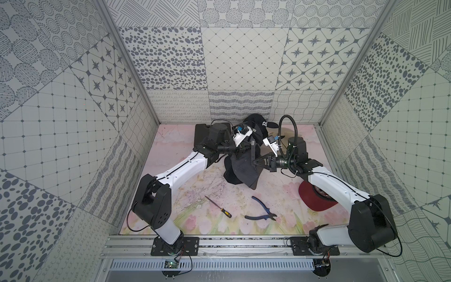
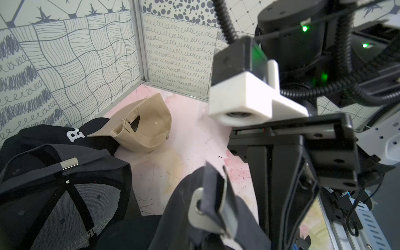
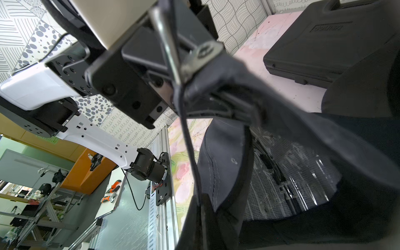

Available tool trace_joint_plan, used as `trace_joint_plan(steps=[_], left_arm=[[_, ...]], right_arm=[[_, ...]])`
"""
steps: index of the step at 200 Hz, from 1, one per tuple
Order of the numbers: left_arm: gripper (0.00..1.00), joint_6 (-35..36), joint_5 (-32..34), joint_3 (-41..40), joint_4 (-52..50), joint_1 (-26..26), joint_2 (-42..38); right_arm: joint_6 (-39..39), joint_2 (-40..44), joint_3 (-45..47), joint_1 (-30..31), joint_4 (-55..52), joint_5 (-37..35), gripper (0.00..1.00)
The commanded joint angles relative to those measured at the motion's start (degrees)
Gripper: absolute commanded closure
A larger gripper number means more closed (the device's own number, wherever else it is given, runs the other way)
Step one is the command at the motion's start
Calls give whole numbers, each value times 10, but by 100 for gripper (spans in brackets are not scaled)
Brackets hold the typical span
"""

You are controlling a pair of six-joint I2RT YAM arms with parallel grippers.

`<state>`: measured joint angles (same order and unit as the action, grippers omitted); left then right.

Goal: Open the adjustable buckle of the baseball cap
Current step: Pull the adjustable strap on the baseball cap, then place the baseball cap at the center of the board.

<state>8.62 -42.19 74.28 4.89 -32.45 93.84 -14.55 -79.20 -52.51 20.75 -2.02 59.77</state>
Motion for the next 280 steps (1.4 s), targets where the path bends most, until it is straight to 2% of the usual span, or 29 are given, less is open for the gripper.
trace_joint_plan(steps=[1,24,29,37,49,61,71,74,90,111,131,158,189,212,248,280], left_arm=[[100,-85,64,40,54,4,9],[100,-91,88,64,38,11,17],[100,-92,91,72,31,13,20],[100,-92,95,82,18,17,24],[100,-92,91,92,12,21,28],[100,-92,86,94,14,24,25],[100,-91,88,95,14,26,20],[100,-90,89,96,13,26,18],[100,-82,101,102,3,31,6],[100,-73,130,105,-6,40,-15],[100,-63,173,115,-24,50,-32],[100,-42,231,132,-61,65,-47],[100,-6,315,164,-128,82,-52],[100,16,354,172,-151,107,-62],[100,-3,356,184,-204,184,-68],[100,-34,390,120,-187,262,-102]], right_arm=[[41,0,14,9,-43,-12,100],[58,17,31,4,-43,-6,100],[56,21,35,1,-38,-6,95],[55,28,39,-5,-35,-9,82],[45,44,44,-20,-20,-12,51],[7,62,58,-41,21,-26,33],[-36,78,72,-63,68,-27,6],[-50,82,75,-70,76,-28,3],[-84,103,83,-95,100,-47,2],[-91,122,72,-108,61,-112,2],[-97,139,70,-115,35,-176,2],[-100,160,82,-116,30,-224,2],[-98,169,89,-116,20,-230,3],[-96,169,95,-116,22,-226,6],[-78,157,91,-115,7,-210,7],[-66,156,107,-114,22,-229,7]])
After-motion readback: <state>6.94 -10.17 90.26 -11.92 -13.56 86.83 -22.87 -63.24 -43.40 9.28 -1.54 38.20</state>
